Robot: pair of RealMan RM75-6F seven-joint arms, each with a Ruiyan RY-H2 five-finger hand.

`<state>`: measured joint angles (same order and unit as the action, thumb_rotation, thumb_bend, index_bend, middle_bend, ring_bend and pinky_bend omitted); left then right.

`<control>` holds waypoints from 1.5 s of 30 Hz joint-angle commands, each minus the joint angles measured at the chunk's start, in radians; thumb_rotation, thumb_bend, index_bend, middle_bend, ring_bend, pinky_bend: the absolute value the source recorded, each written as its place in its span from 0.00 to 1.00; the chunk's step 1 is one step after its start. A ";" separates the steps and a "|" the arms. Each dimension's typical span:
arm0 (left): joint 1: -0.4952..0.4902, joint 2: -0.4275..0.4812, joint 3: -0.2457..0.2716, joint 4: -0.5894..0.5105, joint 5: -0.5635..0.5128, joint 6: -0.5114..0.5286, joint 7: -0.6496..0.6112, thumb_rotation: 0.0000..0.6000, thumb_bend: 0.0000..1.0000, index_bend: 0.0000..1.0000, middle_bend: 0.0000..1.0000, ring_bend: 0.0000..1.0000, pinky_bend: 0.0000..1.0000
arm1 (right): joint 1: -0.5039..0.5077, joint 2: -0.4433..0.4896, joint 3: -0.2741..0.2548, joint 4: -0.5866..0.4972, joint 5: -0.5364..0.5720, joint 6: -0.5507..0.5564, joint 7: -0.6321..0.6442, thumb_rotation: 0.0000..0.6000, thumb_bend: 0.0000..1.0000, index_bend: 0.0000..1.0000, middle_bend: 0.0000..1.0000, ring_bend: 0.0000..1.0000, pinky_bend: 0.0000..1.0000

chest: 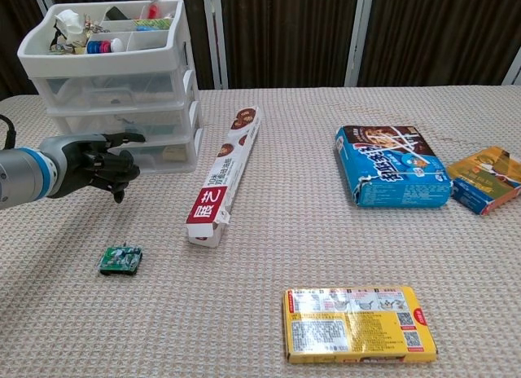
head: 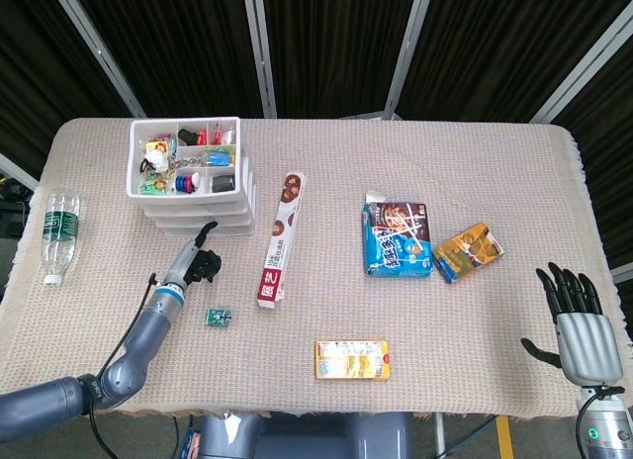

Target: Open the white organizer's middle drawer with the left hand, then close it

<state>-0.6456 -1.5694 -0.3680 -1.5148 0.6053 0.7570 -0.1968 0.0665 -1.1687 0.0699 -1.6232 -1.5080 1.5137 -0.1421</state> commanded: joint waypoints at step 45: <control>0.184 0.127 0.141 -0.123 0.429 0.122 -0.058 1.00 1.00 0.16 0.86 0.77 0.64 | -0.004 0.001 0.001 -0.004 0.001 0.005 -0.005 1.00 0.00 0.06 0.00 0.00 0.00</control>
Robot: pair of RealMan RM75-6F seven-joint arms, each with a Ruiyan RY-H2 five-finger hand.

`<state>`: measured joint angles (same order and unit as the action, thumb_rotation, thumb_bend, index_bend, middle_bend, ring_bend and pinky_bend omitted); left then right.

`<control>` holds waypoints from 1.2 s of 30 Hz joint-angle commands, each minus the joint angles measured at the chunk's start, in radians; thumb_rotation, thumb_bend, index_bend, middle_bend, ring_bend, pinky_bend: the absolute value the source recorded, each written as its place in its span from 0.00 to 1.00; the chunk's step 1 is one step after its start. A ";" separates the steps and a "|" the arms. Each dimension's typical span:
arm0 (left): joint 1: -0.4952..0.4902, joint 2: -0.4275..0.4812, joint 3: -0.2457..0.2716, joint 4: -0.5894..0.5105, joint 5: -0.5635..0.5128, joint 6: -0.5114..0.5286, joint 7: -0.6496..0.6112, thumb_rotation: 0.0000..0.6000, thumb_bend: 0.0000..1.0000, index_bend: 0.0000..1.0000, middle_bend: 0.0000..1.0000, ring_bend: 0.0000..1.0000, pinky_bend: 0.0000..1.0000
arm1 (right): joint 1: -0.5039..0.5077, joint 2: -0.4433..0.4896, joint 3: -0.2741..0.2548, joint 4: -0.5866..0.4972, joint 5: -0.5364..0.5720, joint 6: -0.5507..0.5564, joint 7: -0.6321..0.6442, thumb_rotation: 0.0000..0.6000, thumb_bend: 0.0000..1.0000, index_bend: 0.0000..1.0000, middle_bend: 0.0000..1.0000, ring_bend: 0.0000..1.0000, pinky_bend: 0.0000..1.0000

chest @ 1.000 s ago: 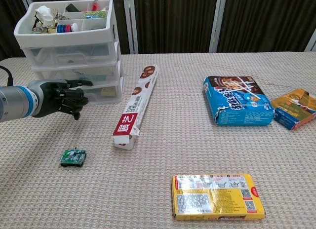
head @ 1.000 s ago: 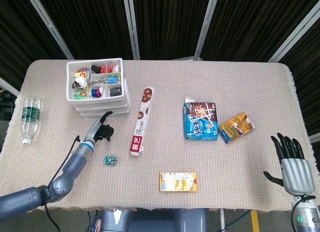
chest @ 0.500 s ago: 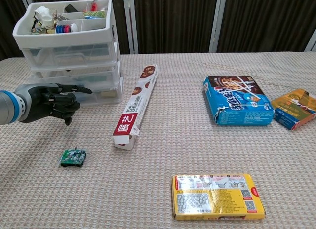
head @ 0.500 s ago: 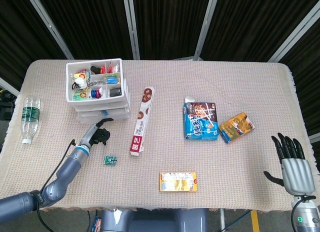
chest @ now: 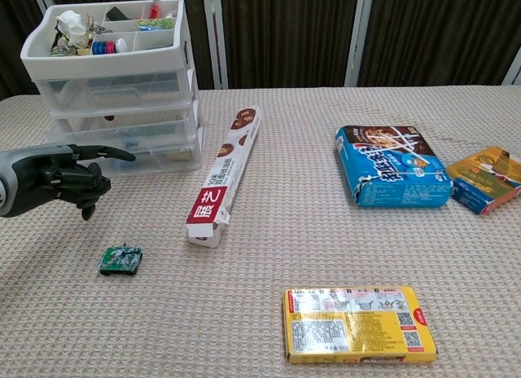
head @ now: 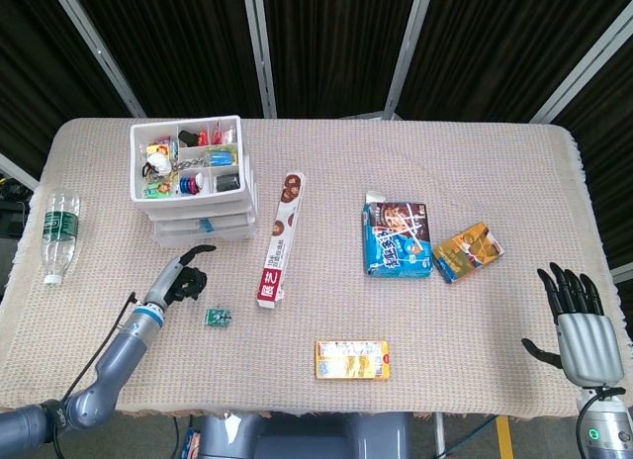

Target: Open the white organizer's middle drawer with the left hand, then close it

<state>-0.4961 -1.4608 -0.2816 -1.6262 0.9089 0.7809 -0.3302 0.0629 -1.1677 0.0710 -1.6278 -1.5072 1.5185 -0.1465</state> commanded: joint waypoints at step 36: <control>-0.107 0.082 0.027 -0.142 -0.343 0.340 0.948 1.00 1.00 0.30 0.87 0.79 0.67 | 0.000 0.002 0.001 -0.010 0.010 -0.006 -0.013 1.00 0.00 0.06 0.00 0.00 0.00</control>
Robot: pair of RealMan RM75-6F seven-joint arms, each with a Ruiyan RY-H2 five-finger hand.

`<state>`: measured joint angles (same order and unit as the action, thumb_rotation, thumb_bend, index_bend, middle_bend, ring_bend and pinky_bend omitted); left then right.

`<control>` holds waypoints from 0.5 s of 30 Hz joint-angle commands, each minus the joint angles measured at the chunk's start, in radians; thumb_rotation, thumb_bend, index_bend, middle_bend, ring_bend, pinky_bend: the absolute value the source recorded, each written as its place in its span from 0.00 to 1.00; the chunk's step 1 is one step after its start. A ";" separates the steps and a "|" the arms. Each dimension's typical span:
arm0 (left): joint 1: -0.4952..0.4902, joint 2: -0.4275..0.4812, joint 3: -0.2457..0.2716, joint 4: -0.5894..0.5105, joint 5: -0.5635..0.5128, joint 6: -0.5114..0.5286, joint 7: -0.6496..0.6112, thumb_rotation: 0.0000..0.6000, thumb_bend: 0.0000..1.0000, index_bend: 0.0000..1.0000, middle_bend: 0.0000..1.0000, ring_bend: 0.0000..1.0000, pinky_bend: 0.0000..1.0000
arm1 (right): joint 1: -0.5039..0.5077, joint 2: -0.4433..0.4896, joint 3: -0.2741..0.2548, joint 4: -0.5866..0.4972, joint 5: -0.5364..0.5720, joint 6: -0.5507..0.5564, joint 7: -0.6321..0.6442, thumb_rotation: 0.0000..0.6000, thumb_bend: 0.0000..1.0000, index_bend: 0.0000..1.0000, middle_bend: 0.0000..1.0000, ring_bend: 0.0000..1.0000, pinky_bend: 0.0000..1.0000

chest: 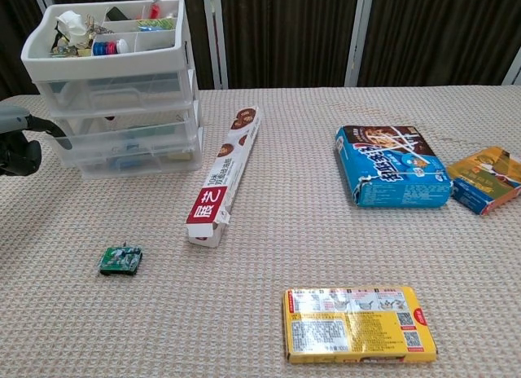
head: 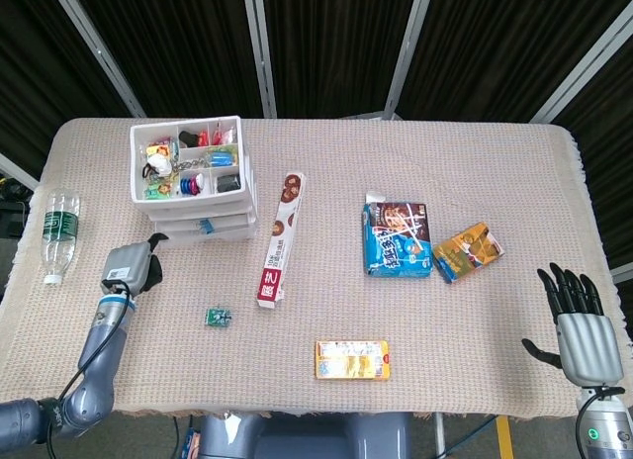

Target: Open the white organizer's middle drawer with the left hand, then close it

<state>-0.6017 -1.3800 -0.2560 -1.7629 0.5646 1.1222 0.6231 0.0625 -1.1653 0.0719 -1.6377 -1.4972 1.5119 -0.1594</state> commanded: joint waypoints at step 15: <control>0.051 0.088 0.081 -0.126 0.144 0.013 -0.087 1.00 1.00 0.37 0.88 0.79 0.67 | -0.001 0.000 -0.001 0.001 -0.007 0.004 0.001 1.00 0.00 0.06 0.00 0.00 0.00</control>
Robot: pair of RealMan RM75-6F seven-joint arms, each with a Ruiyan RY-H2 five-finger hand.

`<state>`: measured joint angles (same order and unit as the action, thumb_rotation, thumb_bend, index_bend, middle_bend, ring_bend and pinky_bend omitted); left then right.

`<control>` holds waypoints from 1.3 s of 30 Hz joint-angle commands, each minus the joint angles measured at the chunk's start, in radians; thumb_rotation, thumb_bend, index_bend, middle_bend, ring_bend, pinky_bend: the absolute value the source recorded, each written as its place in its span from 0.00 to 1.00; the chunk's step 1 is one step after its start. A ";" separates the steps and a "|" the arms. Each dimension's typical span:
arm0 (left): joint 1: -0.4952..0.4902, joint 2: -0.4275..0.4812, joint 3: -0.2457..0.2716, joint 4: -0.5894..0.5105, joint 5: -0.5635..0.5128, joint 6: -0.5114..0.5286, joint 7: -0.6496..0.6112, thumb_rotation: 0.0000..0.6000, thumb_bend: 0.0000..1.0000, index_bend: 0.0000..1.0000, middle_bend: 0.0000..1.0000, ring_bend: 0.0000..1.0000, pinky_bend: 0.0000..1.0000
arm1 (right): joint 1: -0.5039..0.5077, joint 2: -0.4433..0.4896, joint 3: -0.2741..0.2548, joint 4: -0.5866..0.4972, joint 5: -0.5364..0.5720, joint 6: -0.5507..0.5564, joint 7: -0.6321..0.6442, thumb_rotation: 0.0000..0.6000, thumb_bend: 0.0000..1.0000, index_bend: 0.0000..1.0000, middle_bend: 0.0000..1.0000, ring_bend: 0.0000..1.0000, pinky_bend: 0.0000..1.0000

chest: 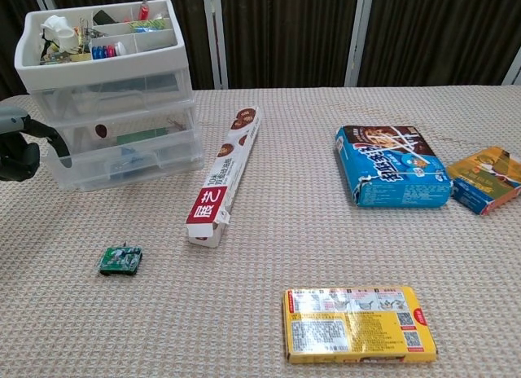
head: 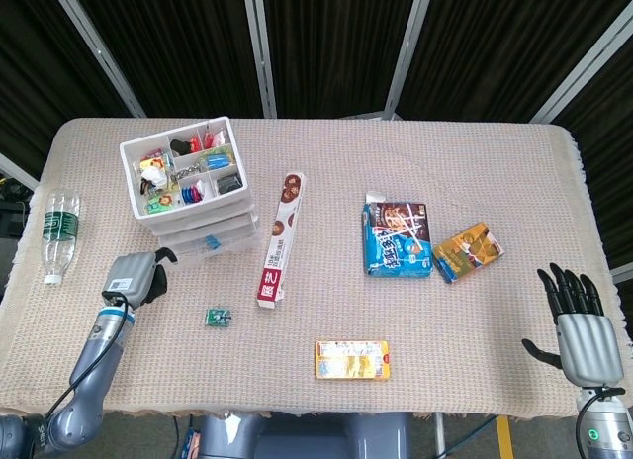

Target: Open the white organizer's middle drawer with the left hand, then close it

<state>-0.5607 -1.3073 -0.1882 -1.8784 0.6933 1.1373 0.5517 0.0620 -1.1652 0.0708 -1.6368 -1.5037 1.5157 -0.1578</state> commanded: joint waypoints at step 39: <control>0.159 0.176 0.295 -0.165 0.667 0.159 -0.009 1.00 0.15 0.06 0.28 0.29 0.44 | -0.001 -0.003 0.003 0.000 0.003 0.004 -0.010 1.00 0.00 0.06 0.00 0.00 0.00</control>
<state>-0.4269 -1.1552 0.0544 -2.0118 1.2948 1.2862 0.5136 0.0607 -1.1681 0.0739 -1.6366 -1.5003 1.5193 -0.1684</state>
